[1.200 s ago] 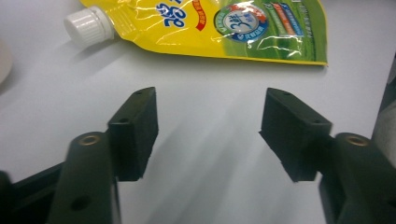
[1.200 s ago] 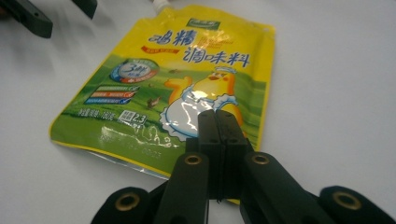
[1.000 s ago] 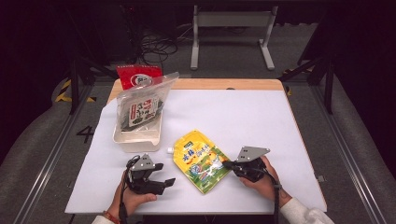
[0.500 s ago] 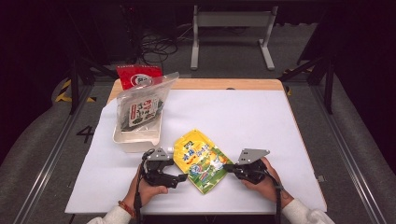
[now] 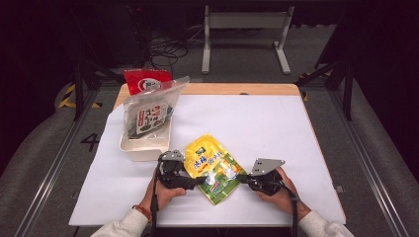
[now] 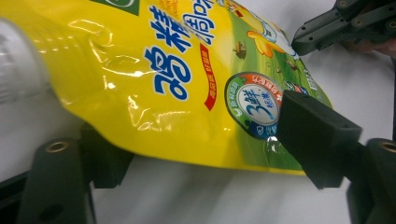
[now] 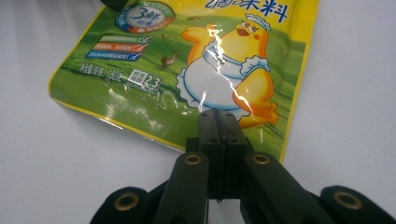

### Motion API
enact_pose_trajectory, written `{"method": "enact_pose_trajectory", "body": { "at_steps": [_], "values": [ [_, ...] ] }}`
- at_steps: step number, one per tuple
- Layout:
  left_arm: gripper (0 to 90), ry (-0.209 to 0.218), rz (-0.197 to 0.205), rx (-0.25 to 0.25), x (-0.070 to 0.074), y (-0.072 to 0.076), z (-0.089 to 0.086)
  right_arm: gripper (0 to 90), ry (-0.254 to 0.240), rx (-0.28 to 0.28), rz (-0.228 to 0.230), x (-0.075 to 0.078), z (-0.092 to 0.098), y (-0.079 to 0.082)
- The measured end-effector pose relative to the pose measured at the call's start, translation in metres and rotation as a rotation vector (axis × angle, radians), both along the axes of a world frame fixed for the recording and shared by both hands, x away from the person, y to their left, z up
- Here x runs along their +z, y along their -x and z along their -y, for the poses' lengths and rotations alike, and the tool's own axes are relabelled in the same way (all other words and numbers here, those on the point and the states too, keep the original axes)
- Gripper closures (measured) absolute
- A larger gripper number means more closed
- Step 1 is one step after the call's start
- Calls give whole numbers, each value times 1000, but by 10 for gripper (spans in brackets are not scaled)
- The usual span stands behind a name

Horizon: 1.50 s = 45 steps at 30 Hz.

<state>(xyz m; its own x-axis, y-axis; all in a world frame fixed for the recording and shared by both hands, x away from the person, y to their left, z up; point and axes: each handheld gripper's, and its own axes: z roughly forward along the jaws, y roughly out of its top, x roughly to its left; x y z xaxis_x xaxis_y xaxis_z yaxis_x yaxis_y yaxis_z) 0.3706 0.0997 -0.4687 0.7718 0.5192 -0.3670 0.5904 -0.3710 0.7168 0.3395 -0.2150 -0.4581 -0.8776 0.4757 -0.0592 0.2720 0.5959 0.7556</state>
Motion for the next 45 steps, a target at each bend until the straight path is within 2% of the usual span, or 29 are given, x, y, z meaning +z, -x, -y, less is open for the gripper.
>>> {"method": "enact_pose_trajectory", "body": {
  "at_steps": [4, 6, 7, 9, 10, 11, 12, 14, 16, 21, 23, 25, 27, 29, 41, 45],
  "values": [
    [330, 18, -9, 4, 0, -6, 5, 900, -1, 12, -1, -1, 1, 1],
    [441, 67, 4, -24, 1, -7, 6, 900, 1, 22, 1, -1, 0, 1],
    [490, 67, 17, -31, 2, -6, 8, 900, 4, 23, 0, -1, 0, 2],
    [621, 49, 75, -32, 7, -5, 11, 899, 13, 29, 1, -1, -1, 4],
    [664, 49, 75, -32, 7, -5, 11, 899, 13, 29, 1, -1, -1, 4],
    [711, 55, 103, -36, 11, -3, 11, 898, 19, 34, 5, -1, -1, 6],
    [735, 55, 103, -36, 11, -3, 11, 898, 19, 34, 5, -1, -1, 6],
    [755, 38, 134, -44, 14, 0, 13, 892, 35, 40, 6, -1, -1, 8],
    [808, 33, 147, -52, 16, 1, 13, 874, 47, 42, 7, 1, 0, 11],
    [843, 45, 199, -76, 22, 5, 16, 873, 24, 25, 20, 8, 10, 16],
    [850, 61, 201, -79, 24, 7, 16, 861, 3, 7, 23, 12, 16, 16],
    [853, 55, 227, -89, 27, 8, 17, 851, -13, -15, 26, 15, 23, 16],
    [859, 69, 242, -101, 30, 12, 18, 842, -26, -28, 28, 18, 28, 17],
    [862, 73, 276, -120, 34, 16, 19, 836, -34, -39, 29, 20, 33, 17],
    [870, 60, 379, -174, 58, 26, 17, 787, -64, -63, 27, 22, 41, 14],
    [878, 53, 410, -165, 65, 29, 14, 786, -78, -81, 24, 23, 45, 11]
  ]
}}
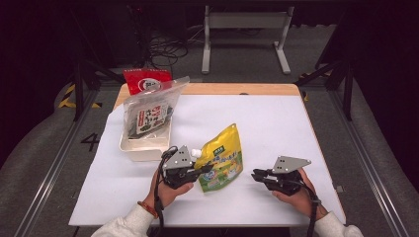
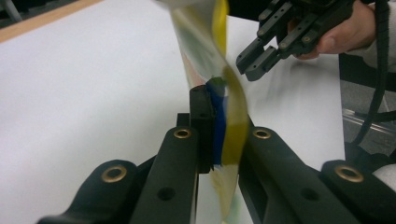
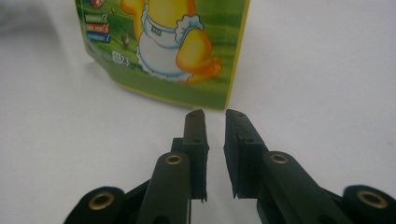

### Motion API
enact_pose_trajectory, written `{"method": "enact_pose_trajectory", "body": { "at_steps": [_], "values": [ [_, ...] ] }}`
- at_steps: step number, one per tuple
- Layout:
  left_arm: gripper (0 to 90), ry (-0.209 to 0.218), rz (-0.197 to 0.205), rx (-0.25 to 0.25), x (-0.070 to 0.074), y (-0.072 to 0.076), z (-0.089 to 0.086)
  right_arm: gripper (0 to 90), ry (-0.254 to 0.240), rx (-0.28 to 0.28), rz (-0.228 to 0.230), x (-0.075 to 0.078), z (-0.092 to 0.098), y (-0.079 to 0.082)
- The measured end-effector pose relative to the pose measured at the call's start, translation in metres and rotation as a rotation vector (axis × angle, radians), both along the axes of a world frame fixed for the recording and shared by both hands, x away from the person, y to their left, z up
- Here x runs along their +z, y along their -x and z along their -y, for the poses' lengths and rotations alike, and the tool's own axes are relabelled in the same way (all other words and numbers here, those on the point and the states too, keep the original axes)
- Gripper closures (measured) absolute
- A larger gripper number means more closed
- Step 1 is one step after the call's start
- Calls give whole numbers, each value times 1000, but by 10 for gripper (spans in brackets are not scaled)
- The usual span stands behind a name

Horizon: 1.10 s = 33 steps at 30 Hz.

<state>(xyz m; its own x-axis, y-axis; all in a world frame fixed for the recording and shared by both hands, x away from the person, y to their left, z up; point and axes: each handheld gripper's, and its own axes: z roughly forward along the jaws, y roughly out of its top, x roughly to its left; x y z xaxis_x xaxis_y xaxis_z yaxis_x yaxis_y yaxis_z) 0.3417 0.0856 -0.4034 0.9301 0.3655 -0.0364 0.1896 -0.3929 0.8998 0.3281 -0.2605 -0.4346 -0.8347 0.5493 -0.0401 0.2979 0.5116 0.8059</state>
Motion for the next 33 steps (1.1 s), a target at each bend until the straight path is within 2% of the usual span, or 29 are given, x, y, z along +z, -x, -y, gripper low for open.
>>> {"method": "enact_pose_trajectory", "body": {
  "at_steps": [6, 9, 16, 20, 24, 27, 33],
  "values": [
    [879, 9, 33, -5, 6, 0, -5, 772, 9, -12, -9, -3, 2, -2],
    [880, 12, 31, -5, 7, -1, -7, 767, 10, -13, -8, -3, 1, -3],
    [879, 20, 55, 1, 13, -1, -14, 757, 8, -18, -9, -3, 1, -3],
    [879, 24, 71, 15, 17, -1, -21, 759, -14, -17, 5, -1, 3, -2],
    [879, 36, 83, 26, 21, 1, -28, 761, -46, 3, 42, 9, 4, 2],
    [879, 41, 93, 32, 24, 0, -32, 763, -58, 10, 61, 10, 4, 4],
    [879, 45, 107, 47, 27, 0, -38, 732, -58, 24, 79, 11, 1, 7]
  ]
}}
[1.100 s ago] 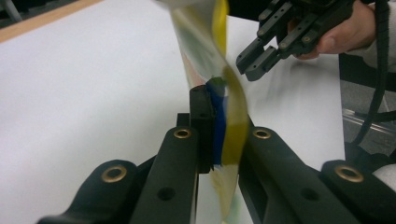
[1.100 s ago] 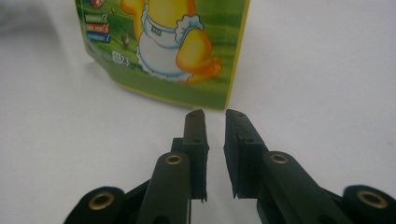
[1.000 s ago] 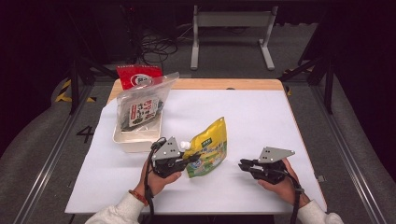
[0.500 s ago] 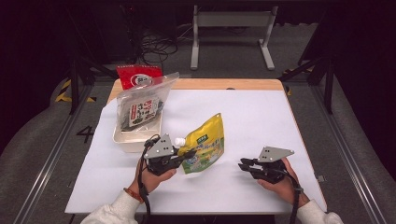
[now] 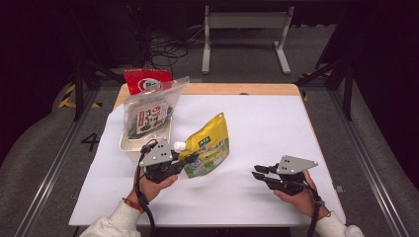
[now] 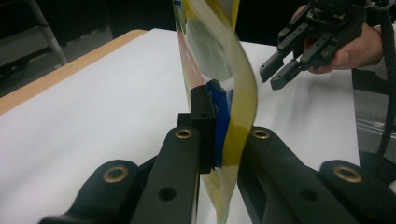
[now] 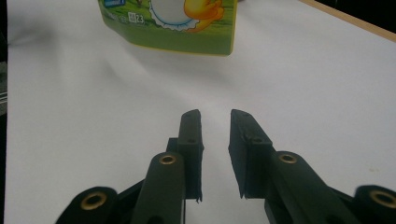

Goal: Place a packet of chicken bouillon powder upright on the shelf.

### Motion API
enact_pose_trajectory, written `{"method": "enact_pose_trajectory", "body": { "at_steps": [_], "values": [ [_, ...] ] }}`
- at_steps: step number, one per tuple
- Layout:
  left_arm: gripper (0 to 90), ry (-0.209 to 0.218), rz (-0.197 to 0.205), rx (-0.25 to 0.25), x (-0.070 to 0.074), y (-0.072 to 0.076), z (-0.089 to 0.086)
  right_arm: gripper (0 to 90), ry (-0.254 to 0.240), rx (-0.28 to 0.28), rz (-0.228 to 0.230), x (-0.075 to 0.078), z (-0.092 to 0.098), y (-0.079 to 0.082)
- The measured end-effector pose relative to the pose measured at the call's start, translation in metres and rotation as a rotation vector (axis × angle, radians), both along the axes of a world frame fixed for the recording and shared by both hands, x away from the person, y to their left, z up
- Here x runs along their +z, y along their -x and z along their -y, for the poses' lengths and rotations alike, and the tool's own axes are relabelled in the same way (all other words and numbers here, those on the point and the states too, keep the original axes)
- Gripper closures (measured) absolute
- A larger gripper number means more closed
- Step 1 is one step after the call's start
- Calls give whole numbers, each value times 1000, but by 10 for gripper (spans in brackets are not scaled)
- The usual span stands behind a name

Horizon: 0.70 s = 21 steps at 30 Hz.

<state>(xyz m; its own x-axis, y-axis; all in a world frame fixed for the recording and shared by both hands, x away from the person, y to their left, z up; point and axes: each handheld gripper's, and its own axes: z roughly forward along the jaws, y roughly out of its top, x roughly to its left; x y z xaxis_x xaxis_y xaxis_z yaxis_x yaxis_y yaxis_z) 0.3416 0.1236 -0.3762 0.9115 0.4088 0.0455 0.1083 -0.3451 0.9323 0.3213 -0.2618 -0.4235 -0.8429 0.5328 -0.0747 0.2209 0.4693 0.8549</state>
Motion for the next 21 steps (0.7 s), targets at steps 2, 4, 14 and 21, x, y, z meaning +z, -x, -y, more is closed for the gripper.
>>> {"method": "enact_pose_trajectory", "body": {
  "at_steps": [2, 4, 14, 21],
  "values": [
    [879, 1, 7, 3, 2, 0, -2, 703, -3, 2, 0, 0, 0, 2],
    [879, -3, 20, 8, 6, 1, -4, 672, -2, 5, -1, -1, -1, 3],
    [878, 27, 94, 74, 32, 1, -38, 495, 9, -45, -14, -4, 3, 3],
    [878, 44, 130, 137, 38, -5, -68, 462, 7, -60, -31, -6, 4, 1]
  ]
}}
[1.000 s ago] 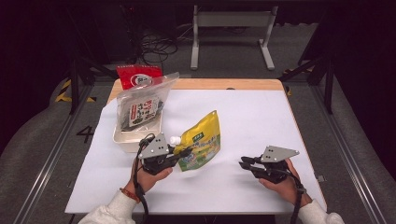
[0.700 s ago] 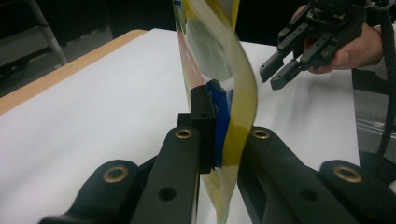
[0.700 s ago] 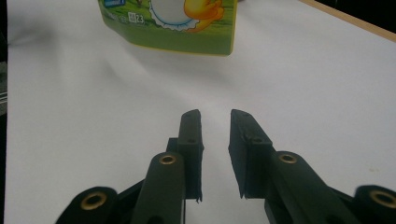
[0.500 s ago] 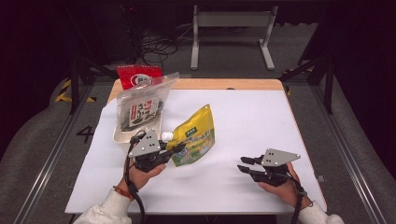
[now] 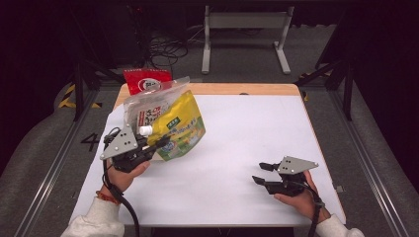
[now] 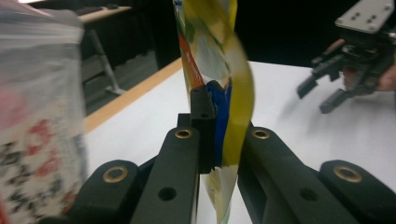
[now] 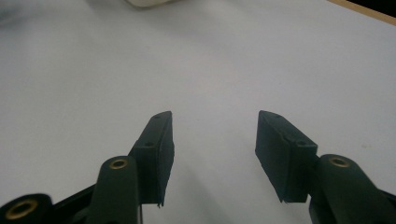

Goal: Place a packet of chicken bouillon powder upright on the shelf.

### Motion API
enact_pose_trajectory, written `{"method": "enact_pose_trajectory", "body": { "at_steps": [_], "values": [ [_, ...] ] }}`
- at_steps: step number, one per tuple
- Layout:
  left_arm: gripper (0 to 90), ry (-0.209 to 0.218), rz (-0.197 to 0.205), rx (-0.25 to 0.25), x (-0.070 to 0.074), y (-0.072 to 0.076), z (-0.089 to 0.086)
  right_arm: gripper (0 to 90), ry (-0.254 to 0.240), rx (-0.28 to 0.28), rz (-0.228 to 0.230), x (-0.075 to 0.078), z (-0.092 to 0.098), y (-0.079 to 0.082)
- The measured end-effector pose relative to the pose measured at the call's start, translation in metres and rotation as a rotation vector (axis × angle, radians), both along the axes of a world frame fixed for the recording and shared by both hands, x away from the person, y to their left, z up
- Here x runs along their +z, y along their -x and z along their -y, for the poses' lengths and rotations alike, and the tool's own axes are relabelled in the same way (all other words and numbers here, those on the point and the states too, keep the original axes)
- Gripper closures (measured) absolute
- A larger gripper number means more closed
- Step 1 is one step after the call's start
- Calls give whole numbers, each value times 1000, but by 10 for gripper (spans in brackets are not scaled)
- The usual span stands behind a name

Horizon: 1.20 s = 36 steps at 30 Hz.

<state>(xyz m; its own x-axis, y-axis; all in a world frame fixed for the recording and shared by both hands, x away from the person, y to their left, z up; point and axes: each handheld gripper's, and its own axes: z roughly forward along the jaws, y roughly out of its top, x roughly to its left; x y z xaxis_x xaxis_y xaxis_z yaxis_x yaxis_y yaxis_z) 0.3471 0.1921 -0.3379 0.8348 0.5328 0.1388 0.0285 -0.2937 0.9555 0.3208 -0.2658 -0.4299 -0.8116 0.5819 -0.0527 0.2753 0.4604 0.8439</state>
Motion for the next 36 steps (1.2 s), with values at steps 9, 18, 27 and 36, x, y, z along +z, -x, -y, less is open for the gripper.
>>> {"method": "enact_pose_trajectory", "body": {
  "at_steps": [9, 18, 27, 36],
  "values": [
    [878, -45, 26, 16, 3, -11, -25, 439, 15, 8, -16, -4, -5, -1],
    [876, -60, 59, 9, 5, -24, -51, 425, 27, 18, -50, -10, -6, -4],
    [876, -92, 12, 21, 2, -35, -66, 417, 43, 31, -71, -14, -10, -5],
    [875, -120, -36, 29, -6, -44, -80, 404, 52, 34, -94, -19, -11, -6]
  ]
}}
